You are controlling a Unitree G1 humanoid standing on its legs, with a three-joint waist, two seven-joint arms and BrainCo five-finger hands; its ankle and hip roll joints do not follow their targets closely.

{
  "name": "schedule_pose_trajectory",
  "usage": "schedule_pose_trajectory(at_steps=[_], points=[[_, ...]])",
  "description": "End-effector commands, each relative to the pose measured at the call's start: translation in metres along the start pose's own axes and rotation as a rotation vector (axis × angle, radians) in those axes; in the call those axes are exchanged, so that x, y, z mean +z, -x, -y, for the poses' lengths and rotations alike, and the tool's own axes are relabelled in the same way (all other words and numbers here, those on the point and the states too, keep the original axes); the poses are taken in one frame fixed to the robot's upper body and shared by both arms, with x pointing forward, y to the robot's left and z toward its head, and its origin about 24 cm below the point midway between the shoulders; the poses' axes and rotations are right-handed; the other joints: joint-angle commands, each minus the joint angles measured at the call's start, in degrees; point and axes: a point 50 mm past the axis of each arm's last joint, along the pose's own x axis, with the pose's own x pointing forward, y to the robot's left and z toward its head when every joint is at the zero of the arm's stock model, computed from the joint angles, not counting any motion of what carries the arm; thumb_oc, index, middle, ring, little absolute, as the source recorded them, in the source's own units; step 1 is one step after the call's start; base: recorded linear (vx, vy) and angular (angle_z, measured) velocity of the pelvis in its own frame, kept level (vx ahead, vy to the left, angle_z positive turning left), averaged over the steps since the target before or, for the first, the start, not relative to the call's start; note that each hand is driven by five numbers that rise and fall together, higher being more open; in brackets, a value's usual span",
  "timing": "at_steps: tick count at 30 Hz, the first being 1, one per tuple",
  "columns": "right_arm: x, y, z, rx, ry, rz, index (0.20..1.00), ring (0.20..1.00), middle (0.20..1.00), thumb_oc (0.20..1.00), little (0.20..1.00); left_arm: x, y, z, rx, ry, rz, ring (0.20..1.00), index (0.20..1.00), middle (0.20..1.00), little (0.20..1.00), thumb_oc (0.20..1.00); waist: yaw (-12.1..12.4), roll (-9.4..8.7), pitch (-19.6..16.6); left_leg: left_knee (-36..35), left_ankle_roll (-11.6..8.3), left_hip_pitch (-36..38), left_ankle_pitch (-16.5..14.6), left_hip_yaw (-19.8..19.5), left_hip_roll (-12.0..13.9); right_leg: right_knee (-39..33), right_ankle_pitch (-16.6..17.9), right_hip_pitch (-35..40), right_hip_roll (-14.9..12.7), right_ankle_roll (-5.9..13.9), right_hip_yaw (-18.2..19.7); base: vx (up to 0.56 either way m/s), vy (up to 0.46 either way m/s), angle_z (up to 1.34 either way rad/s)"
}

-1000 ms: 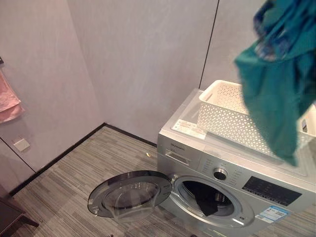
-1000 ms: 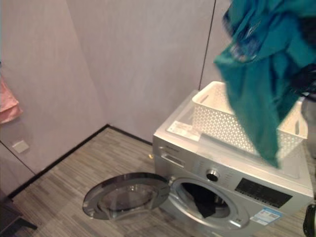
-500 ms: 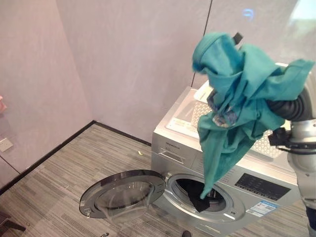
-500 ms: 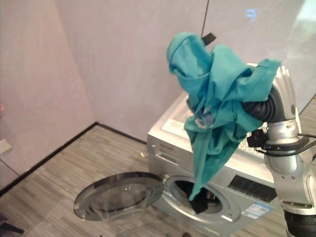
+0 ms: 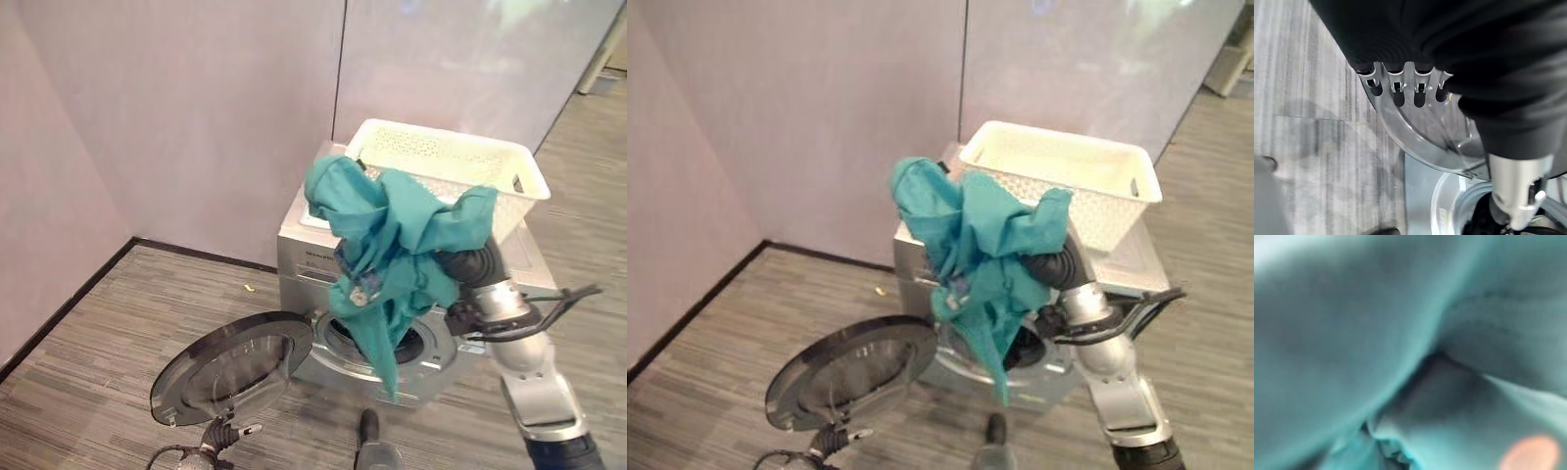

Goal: Grab the laundry basket,head to the washer,open it,put in the laundry and shut it.

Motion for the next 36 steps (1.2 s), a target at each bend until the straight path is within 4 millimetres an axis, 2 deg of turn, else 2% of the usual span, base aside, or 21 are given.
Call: schedule_pose_trajectory(at_steps=[1,3,6,7,8,9,10,12,13,14,15,18,20,21,22,23,25,29,30,34,36], points=[[0.028,-0.023,0.004,0.009,-0.034,0.183,0.2,0.2,0.2,0.2,0.2,0.034,-0.008,-0.01,0.033,0.009,0.115,1.0,1.0,1.0,1.0,1.0,2.0,4.24,-0.5,-12.6,5.61,-0.1,5.6,-3.1,-3.4,4.6,6.3,2.4,1.2,3.04,-1.6,-0.18,0.022,-0.36],[0.03,-0.022,-0.008,0.071,-0.086,0.192,0.2,0.2,0.2,0.2,0.2,0.037,-0.006,-0.013,0.043,0.017,0.14,1.0,1.0,1.0,1.0,1.0,4.2,4.39,-2.1,-13.6,5.75,-2.5,7.5,-2.0,-3.5,7.4,1.7,6.4,3.3,2.56,0.4,-0.13,-0.022,-0.1],[0.031,-0.021,-0.011,0.083,-0.098,0.196,0.2,0.2,0.2,0.2,0.2,0.042,-0.005,-0.014,0.042,-0.001,0.167,1.0,1.0,1.0,1.0,1.0,4.8,4.23,-2.5,-13.4,5.68,-3.3,8.0,-1.7,-3.6,7.2,1.1,7.3,3.8,2.49,1.2,-0.04,-0.052,-0.5],[0.03,-0.017,-0.015,0.103,-0.127,0.187,0.2,0.2,0.2,0.2,0.2,0.065,-0.001,-0.015,0.033,-0.062,0.281,1.0,1.0,1.0,1.0,1.0,6.1,3.52,-3.1,-12.9,5.42,-4.7,8.2,-2.0,-3.8,5.2,-0.3,10.0,4.8,2.46,1.9,-0.01,-0.105,-0.45],[0.032,-0.016,-0.015,0.121,-0.121,0.192,0.2,0.2,0.2,0.2,0.2,0.081,0.003,-0.016,0.031,-0.082,0.367,1.0,1.0,1.0,1.0,1.0,6.6,3.28,-3.1,-12.8,5.1,-5.0,8.2,-2.1,-3.7,4.4,-0.1,10.2,4.6,2.49,2.0,-0.01,-0.15,-0.38],[0.031,-0.014,-0.015,0.133,-0.121,0.19,0.2,0.2,0.2,0.2,0.2,0.092,0.008,-0.019,0.028,-0.107,0.432,1.0,1.0,1.0,1.0,1.0,7.0,3.08,-3.3,-12.7,4.72,-5.5,8.2,-1.8,-3.4,2.3,-0.7,11.5,4.4,2.69,1.5,-0.01,-0.195,-0.33],[0.028,-0.012,-0.017,0.151,-0.138,0.177,0.2,0.2,0.2,0.2,0.2,0.115,0.021,-0.024,0.031,-0.122,0.558,1.0,1.0,1.0,1.0,1.0,7.8,2.68,-3.8,-12.9,3.82,-6.4,8.7,-1.2,-2.7,-2.9,-0.8,14.3,4.0,3.07,-0.2,-0.01,-0.154,-0.28],[0.028,-0.012,-0.017,0.151,-0.14,0.176,0.2,0.2,0.2,0.2,0.2,0.115,0.022,-0.025,0.032,-0.122,0.556,1.0,1.0,1.0,1.0,1.0,7.7,2.68,-3.8,-12.9,3.78,-6.3,8.7,-1.3,-2.6,-3.4,-0.5,14.7,4.1,3.05,-0.4,-0.02,-0.112,-0.03],[0.024,-0.007,-0.021,0.174,-0.167,0.146,0.2,0.2,0.2,0.2,0.2,0.138,0.034,-0.028,0.042,-0.149,0.678,1.0,1.0,1.0,1.0,1.0,8.2,2.2,-3.8,-13.8,2.8,-6.9,9.7,-1.3,-1.7,-6.7,-0.8,16.2,4.7,3.16,-1.3,-0.03,-0.159,-0.05],[0.023,-0.004,-0.023,0.187,-0.185,0.138,0.2,0.2,0.2,0.2,0.2,0.147,0.039,-0.029,0.049,-0.176,0.728,1.0,1.0,1.0,1.0,1.0,8.3,1.94,-4.0,-14.4,2.32,-7.0,10.2,-1.4,-1.4,-7.8,-1.0,16.8,5.0,3.2,-1.4,-0.03,-0.23,0.03],[0.022,-0.002,-0.024,0.195,-0.203,0.13,0.2,0.2,0.2,0.2,0.2,0.166,0.049,-0.029,0.07,-0.246,0.824,1.0,1.0,1.0,1.0,1.0,8.3,1.5,-4.1,-15.5,1.66,-7.0,11.1,-1.7,-1.0,-9.3,-1.1,17.9,5.4,3.07,-2.0,0.0,-0.139,0.25],[0.021,0.0,-0.025,0.216,-0.214,0.122,0.2,0.2,0.2,0.2,0.2,0.198,0.065,-0.022,0.049,-0.28,0.975,1.0,1.0,1.0,1.0,1.0,8.2,1.0,-4.3,-17.4,0.7,-7.3,12.6,-2.1,-0.3,-11.6,-1.1,18.9,6.1,3.02,-3.0,0.0,-0.105,0.13],[0.02,0.0,-0.024,0.215,-0.214,0.12,0.2,0.2,0.2,0.2,0.2,0.204,0.068,-0.021,0.04,-0.274,1.0,1.0,1.0,1.0,1.0,1.0,8.0,0.94,-4.2,-17.9,0.51,-7.3,12.9,-2.4,-0.2,-12.2,-1.0,19.1,6.3,2.96,-3.4,-0.01,-0.061,0.09],[0.019,0.0,-0.024,0.22,-0.211,0.112,0.2,0.2,0.2,0.2,0.2,0.223,0.078,-0.014,-0.012,-0.23,1.078,1.0,1.0,1.0,1.0,1.0,7.7,0.83,-4.3,-18.3,0.03,-7.8,13.3,-2.7,0.2,-13.5,-0.9,19.5,6.8,2.71,-3.8,0.0,-0.075,0.15],[0.019,0.0,-0.023,0.22,-0.207,0.111,0.2,0.2,0.2,0.2,0.2,0.232,0.082,-0.009,-0.043,-0.21,1.111,1.0,1.0,1.0,1.0,1.0,7.5,0.72,-4.4,-18.4,-0.15,-7.9,13.4,-2.7,0.4,-13.9,-0.8,19.7,7.1,2.64,-3.8,0.0,-0.075,0.1],[0.019,0.0,-0.023,0.219,-0.206,0.111,0.2,0.2,0.2,0.2,0.2,0.233,0.082,-0.009,-0.045,-0.209,1.112,1.0,1.0,1.0,1.0,1.0,7.5,0.74,-4.4,-18.4,-0.18,-7.9,13.4,-2.8,0.4,-14.0,-0.7,19.7,7.1,2.62,-3.9,0.03,-0.053,0.12],[0.018,-0.003,-0.02,0.201,-0.193,0.103,0.2,0.2,0.2,0.2,0.2,0.247,0.089,0.007,-0.145,-0.153,1.153,1.0,1.0,1.0,1.0,1.0,7.0,0.6,-4.4,-18.6,-0.5,-7.6,13.4,-2.8,0.9,-15.0,-0.4,20.4,7.7,2.42,-4.0,0.04,-0.048,0.11],[0.017,-0.006,-0.018,0.178,-0.189,0.097,0.2,0.2,0.2,0.2,0.2,0.257,0.087,0.025,-0.225,-0.114,1.15,1.0,1.0,1.0,1.0,1.0,6.2,0.4,-4.2,-18.6,-0.63,-7.1,13.1,-2.6,1.4,-15.6,-0.3,20.9,8.1,2.18,-3.5,0.04,-0.032,0.02],[0.017,-0.009,-0.017,0.158,-0.198,0.104,0.2,0.2,0.2,0.2,0.2,0.263,0.085,0.039,-0.275,-0.098,1.143,1.0,1.0,1.0,1.0,1.0,5.8,0.27,-4.1,-18.6,-0.68,-6.6,13.0,-2.4,1.7,-15.8,-0.3,21.2,8.4,2.05,-3.2,0.04,-0.03,-0.04],[0.017,-0.012,-0.02,0.13,-0.227,0.096,0.2,0.2,0.2,0.2,0.2,0.281,0.086,0.062,-0.354,0.004,1.14,1.0,1.0,1.0,1.0,1.0,4.9,-0.25,-3.5,-18.6,-0.76,-6.5,13.0,-2.2,2.1,-16.1,-0.1,21.0,8.8,1.86,-2.8,0.02,-0.032,-0.06],[0.018,-0.013,-0.024,0.125,-0.257,0.092,0.2,0.2,0.2,0.2,0.2,0.299,0.094,0.077,-0.395,0.03,1.178,1.0,1.0,1.0,1.0,1.0,4.4,-0.71,-2.8,-18.6,-0.75,-6.7,13.1,-2.2,2.4,-16.1,0.0,20.6,9.0,1.69,-2.6,-0.01,-0.017,-0.03]])
